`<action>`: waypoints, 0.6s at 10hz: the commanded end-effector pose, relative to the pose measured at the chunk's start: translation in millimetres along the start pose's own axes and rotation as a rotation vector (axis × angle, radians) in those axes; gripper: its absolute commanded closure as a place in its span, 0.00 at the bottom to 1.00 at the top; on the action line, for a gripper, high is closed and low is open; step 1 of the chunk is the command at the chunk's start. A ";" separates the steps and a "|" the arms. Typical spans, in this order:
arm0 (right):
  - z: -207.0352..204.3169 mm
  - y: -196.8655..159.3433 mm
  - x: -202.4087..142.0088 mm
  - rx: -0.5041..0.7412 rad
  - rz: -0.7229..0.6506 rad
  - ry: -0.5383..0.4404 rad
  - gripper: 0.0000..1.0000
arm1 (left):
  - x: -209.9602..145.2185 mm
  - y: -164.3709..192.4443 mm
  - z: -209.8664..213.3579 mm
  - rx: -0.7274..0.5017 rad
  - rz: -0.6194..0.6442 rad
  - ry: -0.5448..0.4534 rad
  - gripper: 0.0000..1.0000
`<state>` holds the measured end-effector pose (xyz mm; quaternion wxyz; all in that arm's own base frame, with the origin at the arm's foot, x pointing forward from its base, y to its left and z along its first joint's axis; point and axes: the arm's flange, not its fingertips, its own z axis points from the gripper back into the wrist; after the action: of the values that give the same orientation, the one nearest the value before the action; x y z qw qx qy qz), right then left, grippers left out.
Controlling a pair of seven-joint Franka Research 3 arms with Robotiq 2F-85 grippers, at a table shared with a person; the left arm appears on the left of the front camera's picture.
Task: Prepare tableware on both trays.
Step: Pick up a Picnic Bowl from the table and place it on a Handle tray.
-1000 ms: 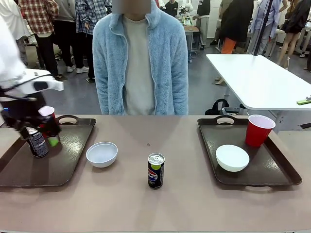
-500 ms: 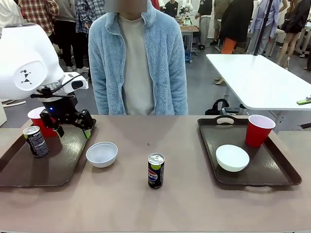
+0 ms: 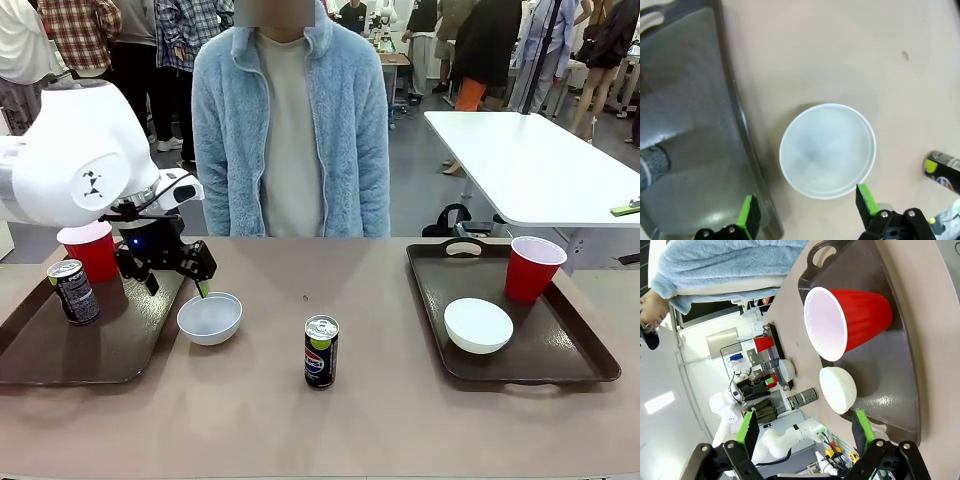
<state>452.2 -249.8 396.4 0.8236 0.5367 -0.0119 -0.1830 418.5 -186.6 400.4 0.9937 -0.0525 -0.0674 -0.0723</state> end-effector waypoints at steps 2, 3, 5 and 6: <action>0.1 0.0 0.5 0.005 0.003 -0.003 0.03 | 11.4 0.4 -26.8 0.014 0.042 -0.002 0.00; 0.1 0.0 0.5 0.005 0.003 -0.003 0.03 | 13.1 -0.2 -35.0 0.009 0.038 -0.005 0.00; 0.1 0.0 0.5 0.005 0.003 -0.003 0.03 | 16.7 -4.5 -45.5 0.012 0.018 -0.015 0.00; 0.1 0.0 0.5 0.005 0.003 -0.003 0.03 | 19.2 -3.7 -49.6 0.025 0.016 -0.019 0.00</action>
<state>452.2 -249.8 396.4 0.8236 0.5367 -0.0119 -0.1829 437.3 -191.0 355.5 0.9937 -0.0547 -0.0651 -0.0729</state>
